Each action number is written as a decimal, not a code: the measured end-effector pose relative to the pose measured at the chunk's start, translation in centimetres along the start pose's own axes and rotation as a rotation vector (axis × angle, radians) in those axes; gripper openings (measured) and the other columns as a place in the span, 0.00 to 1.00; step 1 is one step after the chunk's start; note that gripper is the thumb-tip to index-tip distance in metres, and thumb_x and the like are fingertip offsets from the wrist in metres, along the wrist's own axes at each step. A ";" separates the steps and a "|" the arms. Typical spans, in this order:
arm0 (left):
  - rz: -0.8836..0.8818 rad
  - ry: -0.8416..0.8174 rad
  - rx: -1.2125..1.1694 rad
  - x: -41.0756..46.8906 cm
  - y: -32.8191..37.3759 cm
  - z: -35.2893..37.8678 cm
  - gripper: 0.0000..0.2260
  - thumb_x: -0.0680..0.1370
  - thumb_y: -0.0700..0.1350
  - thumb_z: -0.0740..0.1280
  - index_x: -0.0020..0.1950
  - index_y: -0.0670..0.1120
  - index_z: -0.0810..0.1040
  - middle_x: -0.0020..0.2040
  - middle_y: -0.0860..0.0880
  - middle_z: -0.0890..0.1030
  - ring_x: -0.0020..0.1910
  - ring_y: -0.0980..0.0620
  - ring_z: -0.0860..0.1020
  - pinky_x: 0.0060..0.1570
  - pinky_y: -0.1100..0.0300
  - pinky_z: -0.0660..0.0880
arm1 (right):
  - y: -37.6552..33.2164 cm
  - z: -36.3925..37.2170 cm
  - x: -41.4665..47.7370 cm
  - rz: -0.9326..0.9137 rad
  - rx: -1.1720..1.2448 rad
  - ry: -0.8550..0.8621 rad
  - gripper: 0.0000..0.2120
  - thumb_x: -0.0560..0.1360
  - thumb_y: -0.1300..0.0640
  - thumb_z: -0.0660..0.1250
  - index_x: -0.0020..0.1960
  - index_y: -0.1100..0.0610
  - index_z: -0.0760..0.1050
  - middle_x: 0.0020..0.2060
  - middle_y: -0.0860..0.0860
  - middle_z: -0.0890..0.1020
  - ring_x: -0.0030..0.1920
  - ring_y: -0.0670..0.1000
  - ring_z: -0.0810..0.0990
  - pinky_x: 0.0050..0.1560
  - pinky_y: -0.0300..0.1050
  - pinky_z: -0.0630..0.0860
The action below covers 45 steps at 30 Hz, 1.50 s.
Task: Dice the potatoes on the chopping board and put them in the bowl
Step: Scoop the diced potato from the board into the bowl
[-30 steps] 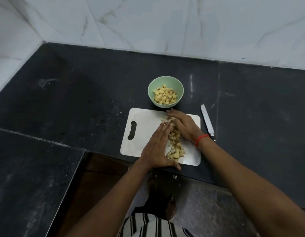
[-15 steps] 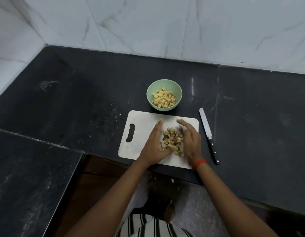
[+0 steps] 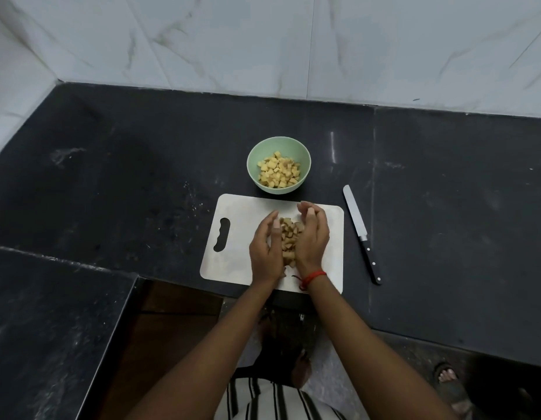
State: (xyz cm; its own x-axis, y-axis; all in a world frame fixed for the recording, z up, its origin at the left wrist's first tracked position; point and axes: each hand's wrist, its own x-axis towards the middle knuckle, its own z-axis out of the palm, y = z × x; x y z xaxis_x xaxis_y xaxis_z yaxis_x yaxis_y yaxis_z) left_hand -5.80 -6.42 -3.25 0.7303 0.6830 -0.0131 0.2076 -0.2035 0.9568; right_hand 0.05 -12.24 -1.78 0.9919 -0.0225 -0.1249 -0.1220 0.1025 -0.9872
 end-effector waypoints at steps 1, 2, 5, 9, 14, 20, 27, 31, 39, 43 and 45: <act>-0.003 -0.007 -0.007 0.1 0.0 -0.1 0.19 0.84 0.55 0.57 0.71 0.49 0.76 0.67 0.55 0.79 0.67 0.60 0.75 0.67 0.61 0.73 | -0.4 -0.6 0.3 0.001 0.002 0.006 0.15 0.83 0.57 0.55 0.59 0.59 0.79 0.55 0.50 0.83 0.59 0.47 0.80 0.64 0.45 0.75; -0.003 -0.022 0.003 0.1 0.0 -0.1 0.20 0.84 0.56 0.57 0.71 0.50 0.76 0.68 0.56 0.78 0.67 0.61 0.75 0.68 0.62 0.72 | -0.5 -1.4 0.4 -0.008 -0.017 -0.001 0.15 0.83 0.57 0.55 0.60 0.59 0.79 0.56 0.50 0.83 0.60 0.46 0.80 0.64 0.43 0.75; 0.060 -0.090 0.101 0.6 0.1 -0.2 0.23 0.84 0.59 0.56 0.72 0.49 0.76 0.69 0.55 0.78 0.68 0.59 0.74 0.69 0.63 0.70 | 0.1 -3.3 -0.3 -0.081 -0.147 -0.100 0.16 0.82 0.54 0.55 0.62 0.58 0.78 0.58 0.48 0.82 0.61 0.44 0.78 0.63 0.38 0.73; 0.156 -0.168 0.243 1.2 -0.7 0.7 0.23 0.84 0.57 0.55 0.71 0.46 0.76 0.69 0.49 0.79 0.69 0.52 0.75 0.70 0.54 0.71 | 0.8 -2.4 -1.4 -0.163 -0.228 -0.184 0.12 0.84 0.57 0.58 0.61 0.56 0.78 0.56 0.47 0.81 0.60 0.45 0.78 0.62 0.39 0.73; 0.033 -0.104 0.081 1.4 0.2 1.6 0.18 0.85 0.55 0.59 0.63 0.47 0.82 0.58 0.52 0.84 0.58 0.57 0.80 0.60 0.55 0.78 | 0.6 0.4 -2.0 0.131 0.011 -0.004 0.12 0.84 0.55 0.59 0.59 0.55 0.80 0.53 0.49 0.84 0.56 0.48 0.82 0.57 0.44 0.79; -0.347 -0.041 -0.352 1.7 3.1 1.9 0.16 0.84 0.55 0.63 0.58 0.46 0.86 0.51 0.51 0.87 0.52 0.54 0.85 0.54 0.58 0.82 | -0.3 1.5 -1.5 0.375 0.277 0.160 0.14 0.82 0.57 0.58 0.56 0.58 0.82 0.51 0.53 0.86 0.54 0.51 0.84 0.56 0.49 0.82; -0.420 -0.046 -0.645 2.7 6.0 1.7 0.19 0.85 0.52 0.62 0.59 0.39 0.84 0.55 0.46 0.86 0.55 0.47 0.85 0.52 0.57 0.82 | -2.2 1.8 -0.6 0.476 0.492 0.157 0.17 0.83 0.55 0.57 0.54 0.61 0.82 0.49 0.56 0.86 0.53 0.56 0.85 0.51 0.48 0.81; -0.369 -0.071 -0.647 3.0 6.5 1.7 0.18 0.84 0.52 0.62 0.59 0.40 0.84 0.56 0.46 0.86 0.57 0.47 0.84 0.59 0.51 0.80 | -3.0 2.0 -0.1 0.450 0.476 0.112 0.21 0.84 0.53 0.54 0.55 0.63 0.82 0.51 0.58 0.86 0.55 0.58 0.84 0.56 0.50 0.81; -0.397 -0.068 -0.730 3.6 7.9 1.7 0.19 0.84 0.53 0.62 0.54 0.39 0.84 0.52 0.41 0.86 0.54 0.43 0.85 0.57 0.50 0.81 | -4.4 2.5 0.8 0.496 0.562 0.092 0.20 0.85 0.51 0.56 0.48 0.63 0.81 0.44 0.58 0.86 0.47 0.56 0.85 0.48 0.48 0.81; -0.316 -0.053 -0.778 7.6 10.6 2.0 0.22 0.85 0.53 0.61 0.55 0.34 0.82 0.46 0.42 0.85 0.46 0.48 0.85 0.53 0.54 0.82 | -6.8 5.0 4.1 0.436 0.561 0.036 0.21 0.85 0.51 0.57 0.50 0.64 0.82 0.48 0.60 0.86 0.50 0.57 0.85 0.55 0.51 0.82; -0.283 -0.049 -0.775 10.3 11.8 2.4 0.22 0.85 0.54 0.62 0.54 0.34 0.82 0.44 0.44 0.84 0.45 0.49 0.83 0.54 0.52 0.82 | -8.0 6.6 6.4 0.395 0.495 0.025 0.21 0.85 0.50 0.58 0.51 0.65 0.81 0.46 0.59 0.85 0.47 0.54 0.85 0.52 0.49 0.82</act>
State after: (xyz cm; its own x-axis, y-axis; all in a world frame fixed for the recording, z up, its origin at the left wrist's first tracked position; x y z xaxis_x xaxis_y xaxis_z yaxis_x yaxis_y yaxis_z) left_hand 5.70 -3.49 7.25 0.7488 0.6011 -0.2793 -0.1068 0.5253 0.8442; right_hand 7.55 -6.64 5.93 0.8736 0.0888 -0.4785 -0.4422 0.5553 -0.7043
